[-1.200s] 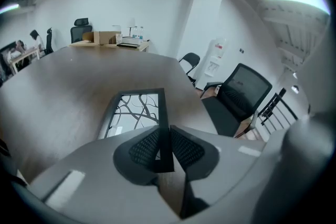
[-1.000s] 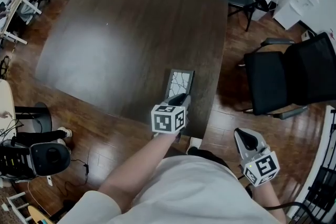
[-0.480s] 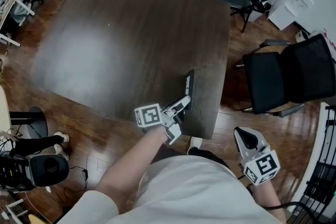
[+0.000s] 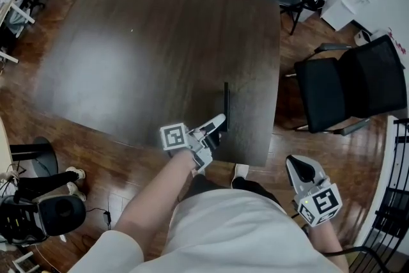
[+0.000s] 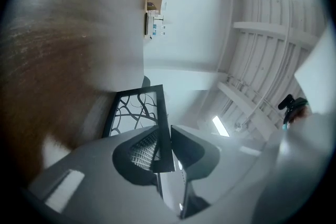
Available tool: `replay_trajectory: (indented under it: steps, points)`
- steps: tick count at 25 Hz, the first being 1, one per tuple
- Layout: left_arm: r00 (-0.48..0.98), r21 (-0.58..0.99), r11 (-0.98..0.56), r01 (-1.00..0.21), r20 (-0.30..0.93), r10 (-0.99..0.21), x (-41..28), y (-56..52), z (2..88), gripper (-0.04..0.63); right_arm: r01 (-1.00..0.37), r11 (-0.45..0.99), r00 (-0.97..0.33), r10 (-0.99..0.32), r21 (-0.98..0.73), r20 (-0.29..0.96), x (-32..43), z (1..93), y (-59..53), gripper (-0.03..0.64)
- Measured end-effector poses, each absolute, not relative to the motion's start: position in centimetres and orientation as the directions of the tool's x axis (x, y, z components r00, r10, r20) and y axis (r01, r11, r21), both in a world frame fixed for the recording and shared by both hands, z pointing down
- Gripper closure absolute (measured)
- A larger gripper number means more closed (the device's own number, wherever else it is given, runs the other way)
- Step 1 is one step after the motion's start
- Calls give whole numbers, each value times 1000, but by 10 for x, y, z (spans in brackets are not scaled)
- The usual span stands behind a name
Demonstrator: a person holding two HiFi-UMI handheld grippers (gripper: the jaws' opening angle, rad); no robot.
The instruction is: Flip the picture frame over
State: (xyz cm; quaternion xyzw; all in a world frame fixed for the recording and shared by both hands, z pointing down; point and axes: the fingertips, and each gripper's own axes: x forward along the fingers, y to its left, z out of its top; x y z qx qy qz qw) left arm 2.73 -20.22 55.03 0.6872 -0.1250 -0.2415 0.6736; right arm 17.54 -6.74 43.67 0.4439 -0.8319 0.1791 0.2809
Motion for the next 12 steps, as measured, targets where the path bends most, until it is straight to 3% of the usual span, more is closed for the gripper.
replay_trajectory:
  steps: [12]
  points:
    - [901,989,-94,111,-140,-410,8,-207,558,498,-864,502,-414,-649,-50,638,157,437,-58,614]
